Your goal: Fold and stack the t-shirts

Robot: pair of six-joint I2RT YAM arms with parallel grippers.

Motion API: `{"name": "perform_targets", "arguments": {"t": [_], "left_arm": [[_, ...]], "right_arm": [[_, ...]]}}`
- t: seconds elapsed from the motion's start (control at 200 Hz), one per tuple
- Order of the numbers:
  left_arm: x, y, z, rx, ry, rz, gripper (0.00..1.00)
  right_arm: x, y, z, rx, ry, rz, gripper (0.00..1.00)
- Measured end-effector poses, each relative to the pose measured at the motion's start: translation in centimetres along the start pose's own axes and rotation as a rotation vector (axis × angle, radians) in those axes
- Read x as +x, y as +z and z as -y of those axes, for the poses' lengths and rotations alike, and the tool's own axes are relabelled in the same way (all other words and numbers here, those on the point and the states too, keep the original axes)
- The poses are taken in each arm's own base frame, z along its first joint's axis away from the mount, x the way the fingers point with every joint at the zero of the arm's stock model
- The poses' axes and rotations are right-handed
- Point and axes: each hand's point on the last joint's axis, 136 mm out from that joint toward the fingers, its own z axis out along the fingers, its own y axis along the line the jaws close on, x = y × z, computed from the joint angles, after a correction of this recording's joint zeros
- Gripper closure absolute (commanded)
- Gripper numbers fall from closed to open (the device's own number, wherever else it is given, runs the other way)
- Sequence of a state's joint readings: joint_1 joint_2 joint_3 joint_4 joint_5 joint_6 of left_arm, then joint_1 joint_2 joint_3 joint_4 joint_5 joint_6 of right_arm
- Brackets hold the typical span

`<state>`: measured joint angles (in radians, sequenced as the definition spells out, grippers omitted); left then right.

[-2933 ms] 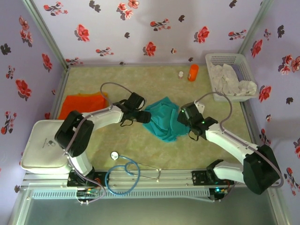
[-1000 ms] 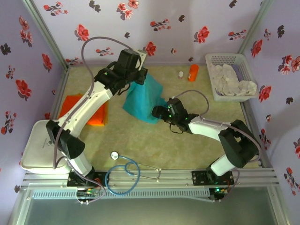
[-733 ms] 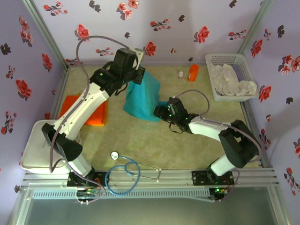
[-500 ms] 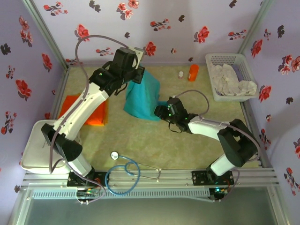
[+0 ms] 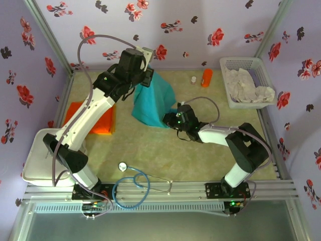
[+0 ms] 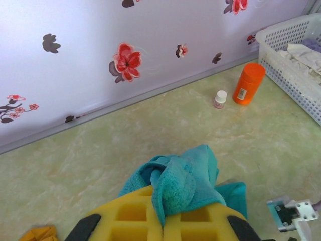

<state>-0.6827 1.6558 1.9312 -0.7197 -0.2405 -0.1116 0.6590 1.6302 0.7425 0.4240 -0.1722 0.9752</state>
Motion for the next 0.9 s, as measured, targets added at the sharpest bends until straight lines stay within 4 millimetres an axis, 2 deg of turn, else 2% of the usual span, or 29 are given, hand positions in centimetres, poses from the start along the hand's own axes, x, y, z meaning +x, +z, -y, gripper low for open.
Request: {"name": "perform_targets", "arguments": {"t": [0.115, 0.245, 0.39, 0.51, 0.59, 0.765, 0.9], "left_arm": [[0.0, 0.0, -0.5, -0.020, 0.009, 0.000, 1.00], [-0.1, -0.1, -1.2, -0.038, 0.006, 0.004, 1.00], [-0.6, -1.0, -1.8, -0.048, -0.002, 0.024, 1.00], [-0.7, -1.7, -1.9, -0.049, -0.005, 0.033, 1.00], [-0.6, -1.8, -1.9, -0.047, -0.010, 0.032, 1.00], [0.8, -2.0, -1.4, -0.001, -0.057, -0.004, 1.00], [1.9, -2.9, -1.6, 0.041, -0.124, -0.027, 1.00]], "right_arm": [[-0.2, -0.7, 0.5, 0.011, 0.004, 0.009, 1.00], [-2.1, -3.5, 0.9, 0.055, -0.006, 0.074, 1.00], [-5.1, -8.5, -0.5, 0.087, -0.076, 0.208, 1.00], [-6.9, -12.3, -0.8, 0.163, -0.133, 0.288, 1.00], [-8.8, -15.2, -0.9, 0.228, -0.169, 0.359, 1.00], [-13.9, -21.9, -2.7, 0.333, -0.229, 0.535, 1.00], [-17.2, -25.5, -5.0, 0.387, -0.278, 0.642, 1.00]]}}
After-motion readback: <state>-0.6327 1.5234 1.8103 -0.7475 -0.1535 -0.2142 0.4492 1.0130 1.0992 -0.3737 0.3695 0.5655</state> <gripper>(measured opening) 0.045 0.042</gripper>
